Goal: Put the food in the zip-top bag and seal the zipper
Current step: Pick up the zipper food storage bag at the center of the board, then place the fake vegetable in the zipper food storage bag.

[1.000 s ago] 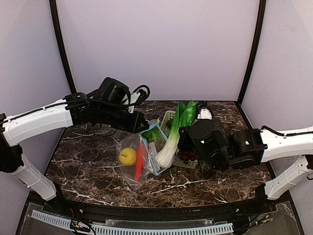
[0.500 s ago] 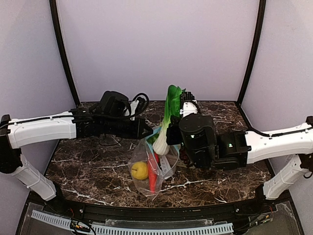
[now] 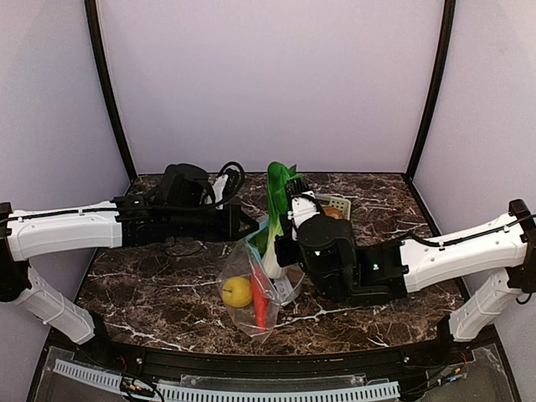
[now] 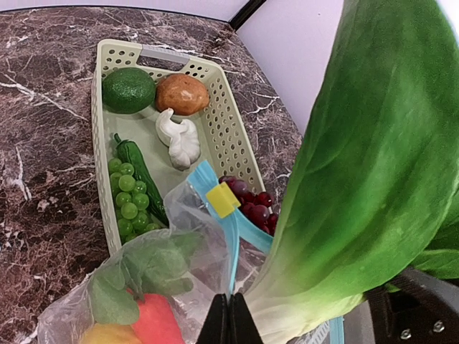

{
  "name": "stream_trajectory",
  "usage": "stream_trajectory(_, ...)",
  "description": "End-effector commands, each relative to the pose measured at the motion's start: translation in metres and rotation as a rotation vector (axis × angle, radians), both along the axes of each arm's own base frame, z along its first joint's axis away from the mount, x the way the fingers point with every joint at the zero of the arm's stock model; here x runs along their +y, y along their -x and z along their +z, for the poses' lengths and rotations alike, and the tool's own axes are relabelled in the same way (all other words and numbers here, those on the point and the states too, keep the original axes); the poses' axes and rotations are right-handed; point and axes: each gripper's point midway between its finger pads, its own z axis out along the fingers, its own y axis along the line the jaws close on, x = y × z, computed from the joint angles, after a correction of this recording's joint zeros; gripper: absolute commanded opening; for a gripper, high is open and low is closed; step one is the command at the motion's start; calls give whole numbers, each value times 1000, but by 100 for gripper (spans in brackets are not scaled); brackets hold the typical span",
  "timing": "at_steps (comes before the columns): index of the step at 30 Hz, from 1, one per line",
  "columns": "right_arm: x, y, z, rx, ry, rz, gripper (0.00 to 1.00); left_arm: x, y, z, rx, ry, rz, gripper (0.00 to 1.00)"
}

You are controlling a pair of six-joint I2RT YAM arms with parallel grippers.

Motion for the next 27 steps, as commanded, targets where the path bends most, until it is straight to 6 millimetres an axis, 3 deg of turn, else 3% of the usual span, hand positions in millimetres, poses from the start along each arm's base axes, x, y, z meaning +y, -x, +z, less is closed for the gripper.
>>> stream_trajectory(1, -2, 19, -23, 114, -41, 48, 0, 1, 1, 12, -22, 46, 10, 1)
stream_trajectory(15, 2, 58, -90, 357, 64, 199, 0, 2, 2, 9, -22, 57, 14, 1)
stream_trajectory(27, 15, 93, -100, 523, 7, 401, 0, 5, 5, 1, -7, 47, 11, 1)
